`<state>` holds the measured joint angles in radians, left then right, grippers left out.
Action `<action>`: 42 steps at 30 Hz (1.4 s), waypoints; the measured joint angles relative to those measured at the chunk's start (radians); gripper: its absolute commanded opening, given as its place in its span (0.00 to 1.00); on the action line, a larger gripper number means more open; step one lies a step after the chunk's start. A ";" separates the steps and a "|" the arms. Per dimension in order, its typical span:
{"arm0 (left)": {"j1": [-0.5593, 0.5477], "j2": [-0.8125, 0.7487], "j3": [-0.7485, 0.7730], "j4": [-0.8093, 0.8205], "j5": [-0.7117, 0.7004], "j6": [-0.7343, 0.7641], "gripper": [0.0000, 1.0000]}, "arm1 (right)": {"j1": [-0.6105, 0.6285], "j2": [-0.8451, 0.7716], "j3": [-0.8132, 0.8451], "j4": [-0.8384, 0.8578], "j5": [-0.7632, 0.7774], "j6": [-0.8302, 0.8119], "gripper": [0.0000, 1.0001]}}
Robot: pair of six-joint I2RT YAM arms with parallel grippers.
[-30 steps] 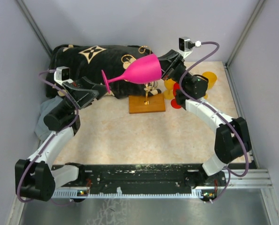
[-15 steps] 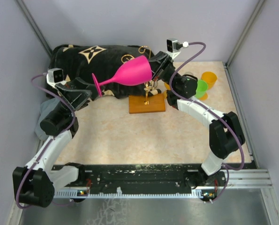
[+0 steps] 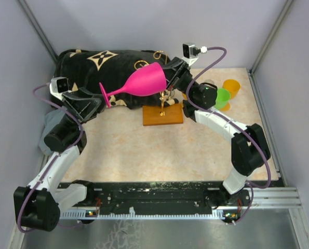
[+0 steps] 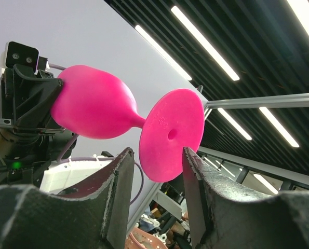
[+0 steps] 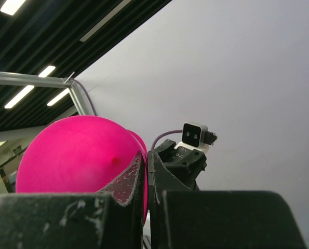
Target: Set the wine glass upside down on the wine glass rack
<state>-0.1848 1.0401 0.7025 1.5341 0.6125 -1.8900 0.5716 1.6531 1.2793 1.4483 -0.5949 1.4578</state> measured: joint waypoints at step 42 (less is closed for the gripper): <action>-0.009 -0.055 0.109 0.003 -0.005 -0.008 0.00 | -0.140 -0.168 -0.208 -0.031 -0.002 -0.102 0.31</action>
<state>-0.1936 0.9848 0.8112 1.5372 0.6071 -1.8984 0.4316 1.4853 1.0710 1.4170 -0.5968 1.3560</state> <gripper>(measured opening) 0.014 0.308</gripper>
